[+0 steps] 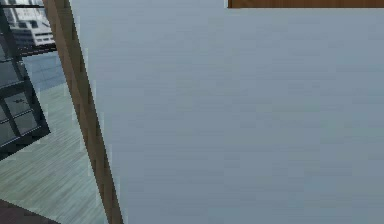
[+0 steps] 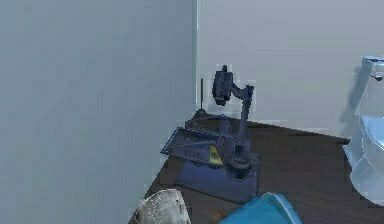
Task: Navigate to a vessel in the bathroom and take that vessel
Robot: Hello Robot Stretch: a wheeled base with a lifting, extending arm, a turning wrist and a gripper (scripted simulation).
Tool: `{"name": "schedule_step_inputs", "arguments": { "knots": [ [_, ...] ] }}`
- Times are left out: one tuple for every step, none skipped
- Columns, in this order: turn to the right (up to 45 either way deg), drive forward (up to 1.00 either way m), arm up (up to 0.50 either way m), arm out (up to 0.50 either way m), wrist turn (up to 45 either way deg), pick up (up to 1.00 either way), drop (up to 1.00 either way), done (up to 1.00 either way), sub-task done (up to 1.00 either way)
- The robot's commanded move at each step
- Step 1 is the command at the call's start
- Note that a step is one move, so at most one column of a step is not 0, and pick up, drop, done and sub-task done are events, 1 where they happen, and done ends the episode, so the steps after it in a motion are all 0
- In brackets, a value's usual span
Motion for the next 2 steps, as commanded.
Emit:
{"name": "schedule_step_inputs", "arguments": {
  "knots": [
    [0.0,0.00,0.10,0.00,0.0,0.00,0.00,0.00,0.00],
    [0.0,0.00,0.00,0.00,0.0,0.00,0.00,1.00,0.00]
  ]
}}
